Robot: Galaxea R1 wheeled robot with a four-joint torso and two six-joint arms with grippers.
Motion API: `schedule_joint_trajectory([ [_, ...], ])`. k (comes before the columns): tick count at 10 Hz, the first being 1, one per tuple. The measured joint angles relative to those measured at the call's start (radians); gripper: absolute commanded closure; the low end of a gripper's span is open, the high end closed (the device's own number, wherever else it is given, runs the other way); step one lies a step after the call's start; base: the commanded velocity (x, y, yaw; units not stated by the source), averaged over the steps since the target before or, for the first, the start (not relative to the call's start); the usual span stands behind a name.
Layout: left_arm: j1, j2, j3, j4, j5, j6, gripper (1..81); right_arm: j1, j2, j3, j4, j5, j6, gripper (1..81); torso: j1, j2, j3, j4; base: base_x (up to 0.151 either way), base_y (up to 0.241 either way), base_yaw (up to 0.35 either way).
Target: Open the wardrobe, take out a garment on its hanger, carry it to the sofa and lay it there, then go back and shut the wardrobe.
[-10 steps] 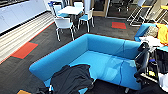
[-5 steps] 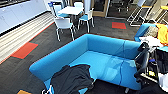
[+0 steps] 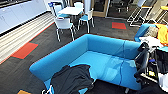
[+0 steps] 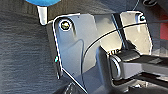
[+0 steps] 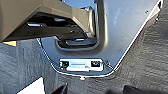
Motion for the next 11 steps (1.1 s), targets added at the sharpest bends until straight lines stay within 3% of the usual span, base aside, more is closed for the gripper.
schedule_joint_trajectory([
  [2,0.041,0.097,-0.121,0.029,-0.003,0.001,1.0,-0.001,0.001,-0.001,0.0,-0.001,-0.001,1.0,0.0,0.0,0.004,0.0,0.0,0.0,0.0],
  [5,0.156,0.236,-0.243,0.059,-0.012,0.002,1.0,-0.008,0.001,-0.002,0.0,-0.008,-0.003,1.0,-0.001,-0.001,0.072,0.0,0.0,0.0,0.0],
  [11,0.183,0.294,-0.29,0.067,-0.004,0.003,1.0,-0.031,0.001,-0.002,0.0,-0.012,-0.004,1.0,-0.003,-0.004,0.231,0.0,0.0,0.0,0.0],
])
